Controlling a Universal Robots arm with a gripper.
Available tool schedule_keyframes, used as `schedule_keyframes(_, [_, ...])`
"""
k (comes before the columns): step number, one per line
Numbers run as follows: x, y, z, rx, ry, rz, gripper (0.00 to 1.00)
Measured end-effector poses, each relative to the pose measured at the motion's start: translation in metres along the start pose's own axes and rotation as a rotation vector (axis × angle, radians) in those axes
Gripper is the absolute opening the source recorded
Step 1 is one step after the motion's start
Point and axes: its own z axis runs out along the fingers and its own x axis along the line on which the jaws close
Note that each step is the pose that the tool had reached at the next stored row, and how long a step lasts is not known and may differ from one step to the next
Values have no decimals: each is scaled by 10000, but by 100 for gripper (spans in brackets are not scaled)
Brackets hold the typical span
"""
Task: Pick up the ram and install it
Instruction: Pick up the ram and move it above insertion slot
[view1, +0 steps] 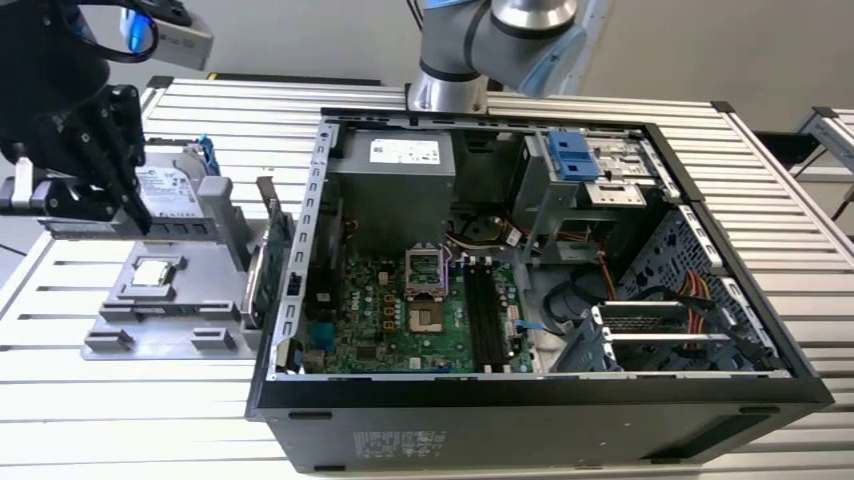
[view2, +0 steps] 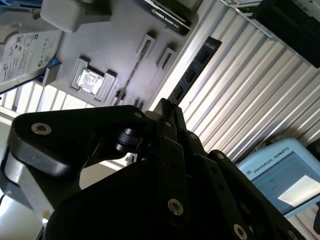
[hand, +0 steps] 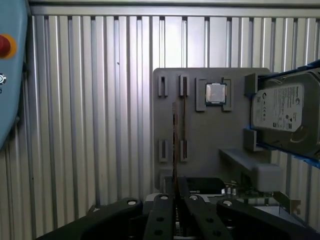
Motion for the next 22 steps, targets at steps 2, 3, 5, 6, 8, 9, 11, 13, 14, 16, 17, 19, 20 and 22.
schedule_keyframes(2, [3,-47,0,-2,1,0,0])
schedule_keyframes(3, [6,-75,0,-7,1,0,0])
schedule_keyframes(5, [9,-125,0,-16,2,-1,0])
schedule_keyframes(6, [11,-147,0,-19,1,0,0])
schedule_keyframes(8, [14,-191,1,-25,0,1,0])
schedule_keyframes(9, [16,-213,1,-30,2,1,0])
schedule_keyframes(11, [18,-255,1,-38,1,0,0])
schedule_keyframes(13, [20,-299,2,-47,1,1,0])
schedule_keyframes(14, [20,-318,2,-51,2,1,0])
schedule_keyframes(16, [23,-355,2,-57,2,1,0])
schedule_keyframes(17, [24,-375,2,-62,2,1,0])
schedule_keyframes(19, [26,-414,2,-70,2,2,0])
schedule_keyframes(20, [27,-435,2,-76,2,2,0])
schedule_keyframes(22, [29,-474,3,-87,2,2,0])
